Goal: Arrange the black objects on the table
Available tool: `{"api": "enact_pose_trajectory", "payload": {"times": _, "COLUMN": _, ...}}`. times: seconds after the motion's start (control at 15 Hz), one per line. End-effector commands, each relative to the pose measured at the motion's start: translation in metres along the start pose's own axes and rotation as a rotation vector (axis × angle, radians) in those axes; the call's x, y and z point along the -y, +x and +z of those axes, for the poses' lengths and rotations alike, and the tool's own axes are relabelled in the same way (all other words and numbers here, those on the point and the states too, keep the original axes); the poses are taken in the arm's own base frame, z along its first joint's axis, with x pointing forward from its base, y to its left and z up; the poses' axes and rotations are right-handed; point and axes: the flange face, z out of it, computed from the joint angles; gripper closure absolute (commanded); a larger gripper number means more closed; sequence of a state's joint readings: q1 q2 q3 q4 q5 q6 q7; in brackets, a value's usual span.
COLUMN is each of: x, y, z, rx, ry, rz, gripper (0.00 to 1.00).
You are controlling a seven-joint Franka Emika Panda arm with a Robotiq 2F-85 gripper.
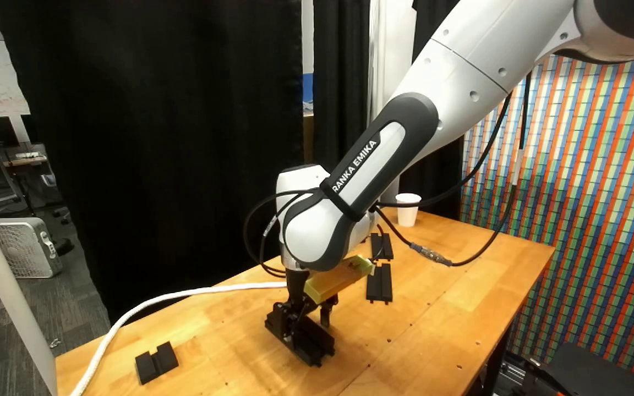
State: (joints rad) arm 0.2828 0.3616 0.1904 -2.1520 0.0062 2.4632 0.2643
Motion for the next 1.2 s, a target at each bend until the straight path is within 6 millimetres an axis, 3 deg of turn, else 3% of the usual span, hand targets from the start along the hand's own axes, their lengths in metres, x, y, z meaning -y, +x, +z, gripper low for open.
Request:
{"api": "enact_pose_trajectory", "payload": {"times": 0.0, "x": 0.005, "y": 0.003, "z": -0.012, "rx": -0.015, "ry": -0.010, "rz": 0.028, "gripper": 0.00}}
{"api": "enact_pose_trajectory", "payload": {"times": 0.2, "x": 0.006, "y": -0.003, "z": -0.035, "rx": -0.020, "ry": -0.026, "rz": 0.052, "gripper": 0.00}}
{"api": "enact_pose_trajectory", "payload": {"times": 0.4, "x": -0.002, "y": -0.014, "z": -0.072, "rx": -0.040, "ry": -0.035, "rz": 0.094, "gripper": 0.00}}
{"api": "enact_pose_trajectory", "payload": {"times": 0.6, "x": -0.030, "y": -0.024, "z": -0.107, "rx": -0.086, "ry": -0.045, "rz": 0.202, "gripper": 0.00}}
{"api": "enact_pose_trajectory", "payload": {"times": 0.87, "x": -0.104, "y": -0.036, "z": -0.129, "rx": -0.129, "ry": -0.031, "rz": 0.420, "gripper": 0.00}}
{"api": "enact_pose_trajectory", "payload": {"times": 1.13, "x": -0.185, "y": -0.048, "z": -0.119, "rx": -0.124, "ry": -0.020, "rz": 0.618, "gripper": 0.00}}
